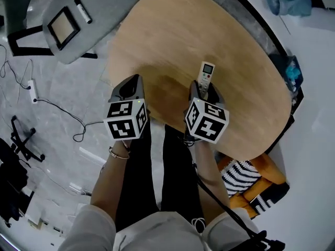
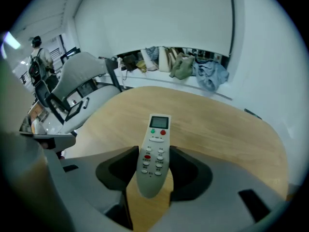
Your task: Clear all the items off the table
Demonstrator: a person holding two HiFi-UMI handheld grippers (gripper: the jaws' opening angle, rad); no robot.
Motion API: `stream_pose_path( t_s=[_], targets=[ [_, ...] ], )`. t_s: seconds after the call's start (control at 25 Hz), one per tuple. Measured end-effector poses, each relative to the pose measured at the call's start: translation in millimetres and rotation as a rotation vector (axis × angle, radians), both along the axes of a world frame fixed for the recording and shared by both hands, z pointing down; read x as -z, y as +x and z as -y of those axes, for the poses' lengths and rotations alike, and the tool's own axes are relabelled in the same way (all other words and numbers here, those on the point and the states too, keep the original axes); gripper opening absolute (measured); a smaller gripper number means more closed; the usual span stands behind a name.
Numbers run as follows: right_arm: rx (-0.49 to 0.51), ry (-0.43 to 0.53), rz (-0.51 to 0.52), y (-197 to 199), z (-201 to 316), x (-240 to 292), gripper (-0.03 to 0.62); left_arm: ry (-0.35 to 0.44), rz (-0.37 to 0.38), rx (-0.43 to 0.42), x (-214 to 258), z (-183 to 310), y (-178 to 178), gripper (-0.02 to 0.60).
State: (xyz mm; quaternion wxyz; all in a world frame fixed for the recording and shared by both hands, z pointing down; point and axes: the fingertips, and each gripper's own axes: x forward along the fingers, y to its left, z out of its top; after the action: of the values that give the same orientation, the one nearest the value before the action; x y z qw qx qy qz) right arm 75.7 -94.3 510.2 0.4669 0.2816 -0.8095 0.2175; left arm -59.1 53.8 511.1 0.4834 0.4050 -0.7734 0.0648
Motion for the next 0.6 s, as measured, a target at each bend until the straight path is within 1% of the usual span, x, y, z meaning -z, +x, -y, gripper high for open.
stream_pose_path(
  t_s=[0.2, 0.32, 0.44, 0.6],
  targets=[
    [0.137, 0.001, 0.006, -71.5, -48.7, 2.1, 0.215, 0.004, -0.009, 0.106, -3.3, -53.2, -45.4, 0.008],
    [0.218, -0.003, 0.009, -106.2, -72.5, 0.3, 0.215, 0.005, -0.012, 0.173, -6.2, -79.2, -66.2, 0.008],
    [0.268, -0.006, 0.008, -130.6, -91.8, -3.7, 0.215, 0.004, -0.014, 0.219, -10.6, -100.3, -82.4, 0.008],
    [0.310, -0.007, 0.002, -152.9, -111.2, -7.8, 0.215, 0.003, -0.018, 0.258, -14.9, -121.8, -98.3, 0.008]
  ],
)
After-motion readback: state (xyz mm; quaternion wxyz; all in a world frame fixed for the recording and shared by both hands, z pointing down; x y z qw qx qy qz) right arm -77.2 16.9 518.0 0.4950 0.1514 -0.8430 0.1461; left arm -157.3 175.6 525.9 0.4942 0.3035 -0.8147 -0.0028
